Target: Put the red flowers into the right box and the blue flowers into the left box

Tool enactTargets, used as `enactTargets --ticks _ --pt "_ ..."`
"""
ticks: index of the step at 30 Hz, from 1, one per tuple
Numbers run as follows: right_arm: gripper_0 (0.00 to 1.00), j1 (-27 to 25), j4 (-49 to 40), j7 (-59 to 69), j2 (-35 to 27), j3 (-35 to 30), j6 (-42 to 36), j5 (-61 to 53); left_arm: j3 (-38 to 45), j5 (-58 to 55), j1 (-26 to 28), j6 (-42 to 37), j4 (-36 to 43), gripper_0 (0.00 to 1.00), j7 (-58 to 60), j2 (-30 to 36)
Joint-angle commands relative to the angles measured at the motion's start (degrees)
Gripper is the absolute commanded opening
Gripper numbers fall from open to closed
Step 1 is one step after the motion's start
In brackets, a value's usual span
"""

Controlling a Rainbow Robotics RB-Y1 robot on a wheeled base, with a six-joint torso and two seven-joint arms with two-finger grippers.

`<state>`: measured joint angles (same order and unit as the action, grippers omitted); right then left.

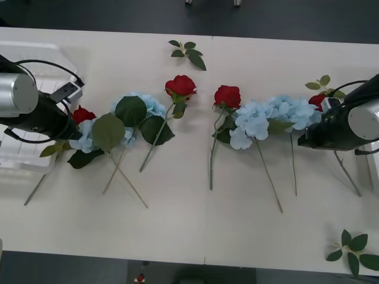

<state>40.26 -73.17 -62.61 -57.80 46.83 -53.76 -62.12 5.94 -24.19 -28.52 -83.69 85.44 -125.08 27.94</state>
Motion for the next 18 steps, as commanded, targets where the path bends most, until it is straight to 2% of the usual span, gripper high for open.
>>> enactTargets --ticks 1,11,12,13,14,15,16,17,18 --pt "1.00 0.53 -0.48 2.75 -0.47 -0.25 0.41 -0.37 1.18 -0.33 -1.89 2.92 -1.68 1.00 0.10 1.76" --pt "1.00 0.53 2.16 2.58 0.15 -0.34 0.85 0.95 0.12 -1.04 -1.89 7.75 -5.90 1.00 0.89 1.76" --pt "0.98 0.53 2.69 2.40 0.32 -0.25 1.03 1.13 -0.23 -1.12 -1.89 8.19 -6.25 1.00 1.07 1.76" --pt "0.77 0.53 3.21 2.23 0.59 -0.25 1.03 1.74 -0.58 -1.12 -1.89 8.45 -6.52 1.00 1.33 1.76" --pt "0.39 0.53 3.56 2.05 0.76 -0.25 1.03 2.53 -0.84 -1.12 -1.89 8.63 -6.69 1.00 1.51 1.76" --pt "0.24 0.53 3.65 2.05 0.76 -0.07 1.03 2.97 -0.93 -1.04 -1.89 8.72 -6.87 1.00 1.60 1.76" --pt "0.04 0.53 3.83 1.96 0.85 0.19 1.03 3.50 -1.20 -1.04 -1.89 8.98 -7.04 1.00 1.68 1.76" --pt "0.00 0.53 3.83 1.96 0.76 0.63 1.12 4.29 -1.81 -1.04 -1.89 9.51 -7.22 1.00 1.86 1.76" --pt "0.00 0.53 3.83 1.96 0.76 0.72 1.21 4.56 -1.99 -1.04 -1.89 9.77 -7.31 1.00 1.95 1.76"
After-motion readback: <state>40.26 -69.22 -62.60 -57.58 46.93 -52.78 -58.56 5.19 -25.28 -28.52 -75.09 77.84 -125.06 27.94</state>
